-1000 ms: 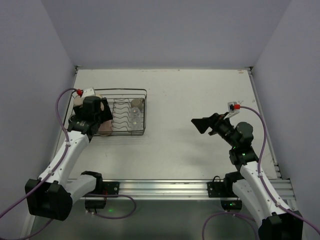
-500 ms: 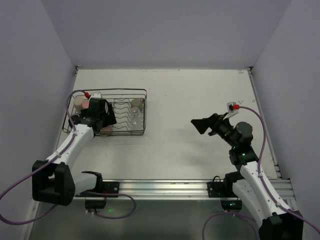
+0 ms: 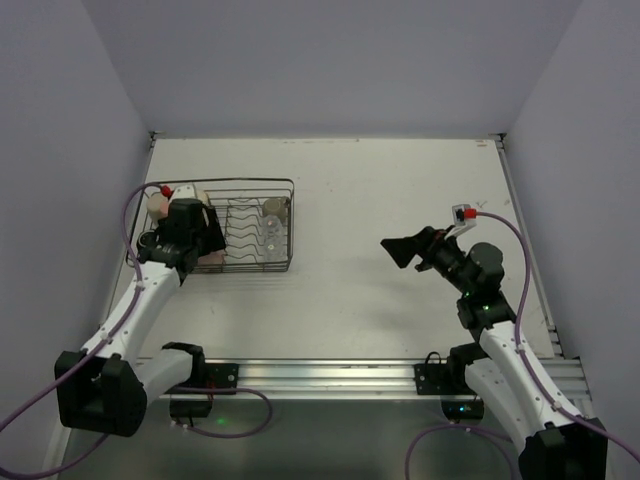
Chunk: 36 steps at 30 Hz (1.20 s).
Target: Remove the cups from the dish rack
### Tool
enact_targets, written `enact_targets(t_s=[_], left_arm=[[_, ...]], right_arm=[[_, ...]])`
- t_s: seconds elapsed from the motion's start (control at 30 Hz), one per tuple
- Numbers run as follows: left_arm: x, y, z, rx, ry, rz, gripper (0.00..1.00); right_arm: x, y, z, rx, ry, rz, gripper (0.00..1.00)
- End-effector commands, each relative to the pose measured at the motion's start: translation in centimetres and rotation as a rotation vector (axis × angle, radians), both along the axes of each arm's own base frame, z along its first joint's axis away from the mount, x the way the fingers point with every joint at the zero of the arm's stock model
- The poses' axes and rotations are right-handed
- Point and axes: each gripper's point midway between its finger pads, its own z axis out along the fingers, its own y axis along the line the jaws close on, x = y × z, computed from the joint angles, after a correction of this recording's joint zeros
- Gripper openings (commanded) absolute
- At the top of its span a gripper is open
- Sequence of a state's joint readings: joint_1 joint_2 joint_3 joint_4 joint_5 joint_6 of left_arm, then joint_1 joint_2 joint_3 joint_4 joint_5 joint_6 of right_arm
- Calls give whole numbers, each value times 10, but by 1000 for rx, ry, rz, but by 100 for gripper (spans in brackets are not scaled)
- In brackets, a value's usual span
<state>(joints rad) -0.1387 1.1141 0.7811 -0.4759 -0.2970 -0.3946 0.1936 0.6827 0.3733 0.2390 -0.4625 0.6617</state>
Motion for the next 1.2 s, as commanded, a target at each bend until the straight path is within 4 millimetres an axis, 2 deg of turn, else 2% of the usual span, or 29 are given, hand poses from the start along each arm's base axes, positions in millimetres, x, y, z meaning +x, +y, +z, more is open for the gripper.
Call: enact_targets(t_s=[0.0, 0.17, 0.37, 0.5, 0.53, 0.57, 0.67, 0.7, 0.73, 0.77, 0.8, 0.83, 0.87, 0.9, 0.93, 0.97, 1.03, 1.17], left_arm=[[15, -4, 64, -16, -219, -39, 17], [10, -5, 89, -14, -289, -71, 9], [7, -9, 95, -35, -319, -83, 2], [5, -18, 114, -75, -374, -126, 0], [3, -26, 119, -107, -386, -157, 0], [1, -31, 130, -129, -420, -180, 0], [-7, -63, 164, -251, -532, -324, 0], [-10, -73, 167, -293, -550, -374, 0], [-15, -96, 184, -390, -612, -478, 0], [-20, -107, 194, -442, -652, -527, 0], [-30, -125, 187, -523, -638, -619, 0], [-34, -137, 210, -609, -724, -671, 0], [-38, -145, 214, -663, -744, -709, 0], [-44, -155, 201, -725, -713, -753, 0], [-47, -162, 216, -787, -767, -780, 0], [-47, -166, 206, -824, -749, -783, 0], [-53, -179, 214, -885, -775, -827, 0], [-58, -203, 216, -951, -762, -878, 0]], right_arm=[[5, 2, 22, -6, -67, 2, 99], [4, 6, 23, -7, -64, 20, 99], [3, 10, 27, -5, -62, 43, 99], [1, 16, 36, 19, -70, 66, 99], [0, 18, 38, 32, -66, 72, 99], [-1, 19, 42, 40, -70, 77, 99], [-6, 30, 52, 83, -76, 114, 99], [-9, 35, 57, 97, -90, 134, 99], [-10, 39, 58, 122, -77, 142, 99], [-14, 47, 59, 139, -70, 166, 99], [-17, 53, 64, 164, -89, 183, 99], [-17, 56, 67, 200, -77, 182, 99], [-18, 63, 65, 222, -63, 193, 99], [-26, 73, 72, 263, -90, 231, 97], [-30, 79, 75, 309, -76, 250, 96], [-37, 89, 78, 336, -81, 278, 95], [-40, 101, 84, 373, -99, 311, 93], [-47, 127, 96, 388, -113, 376, 93]])
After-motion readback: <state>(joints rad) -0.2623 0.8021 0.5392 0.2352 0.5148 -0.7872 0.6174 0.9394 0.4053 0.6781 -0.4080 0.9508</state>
